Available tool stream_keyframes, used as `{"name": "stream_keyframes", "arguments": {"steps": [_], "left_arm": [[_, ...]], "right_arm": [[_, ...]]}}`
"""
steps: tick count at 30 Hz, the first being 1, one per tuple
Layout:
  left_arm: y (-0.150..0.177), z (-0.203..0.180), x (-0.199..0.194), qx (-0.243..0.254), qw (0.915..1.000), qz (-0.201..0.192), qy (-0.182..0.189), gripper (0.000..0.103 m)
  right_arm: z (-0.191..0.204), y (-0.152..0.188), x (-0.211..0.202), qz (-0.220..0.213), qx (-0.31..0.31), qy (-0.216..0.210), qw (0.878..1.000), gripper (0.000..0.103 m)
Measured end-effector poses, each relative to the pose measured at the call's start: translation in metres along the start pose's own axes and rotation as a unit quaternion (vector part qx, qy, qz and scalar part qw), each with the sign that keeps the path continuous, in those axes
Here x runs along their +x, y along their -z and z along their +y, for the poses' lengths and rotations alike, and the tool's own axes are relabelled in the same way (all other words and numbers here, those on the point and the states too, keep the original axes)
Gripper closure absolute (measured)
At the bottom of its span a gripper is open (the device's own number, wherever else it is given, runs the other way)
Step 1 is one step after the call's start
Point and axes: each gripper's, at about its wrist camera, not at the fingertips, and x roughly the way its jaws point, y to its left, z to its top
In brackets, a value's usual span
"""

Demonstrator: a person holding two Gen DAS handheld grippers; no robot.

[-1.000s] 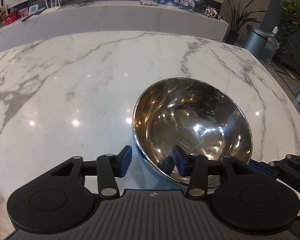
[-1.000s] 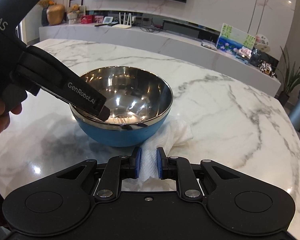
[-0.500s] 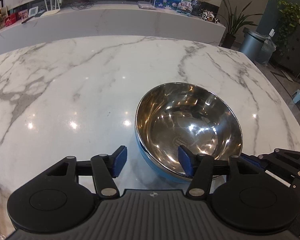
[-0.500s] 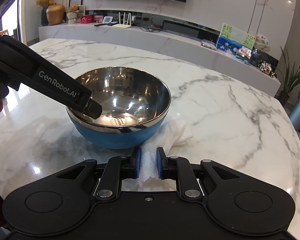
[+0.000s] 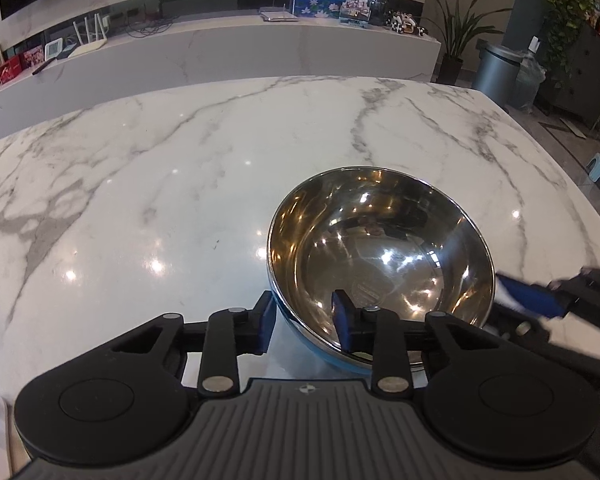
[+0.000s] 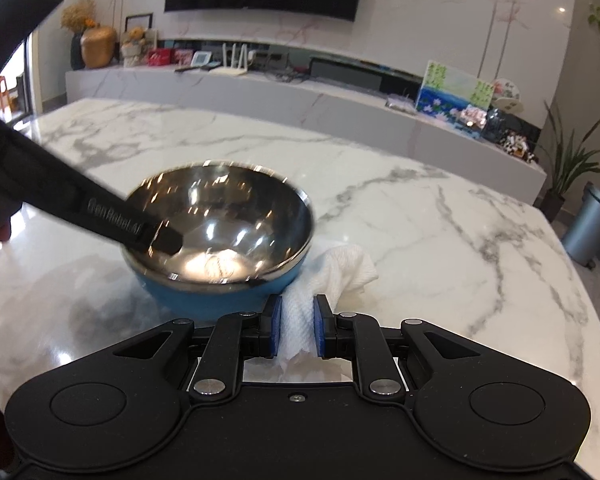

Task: Clean bowl
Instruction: 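Hold the bowl rim with the left gripper while the right wipes the remaining outer wall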

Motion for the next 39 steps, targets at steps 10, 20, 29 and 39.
{"name": "stream_keyframes", "arguments": {"steps": [10,20,29,39], "left_arm": [[-0.001,-0.001,0.001,0.008,1.0,0.001,-0.005,0.075],[-0.002,0.0,0.004,0.01,0.9999,0.002,-0.01,0.075],[-0.002,0.003,0.005,-0.005,0.9999,0.008,-0.011,0.073],[0.004,0.005,0.01,-0.02,0.9994,0.028,-0.006,0.057]], "right_arm": [[-0.012,-0.01,0.003,-0.022,-0.003,0.001,1.0,0.088],[-0.01,-0.005,0.012,-0.014,-0.044,-0.016,0.999,0.088],[-0.003,0.001,0.018,0.006,-0.058,-0.03,0.998,0.088],[0.004,0.003,0.022,0.014,-0.066,-0.04,0.997,0.088]]}}
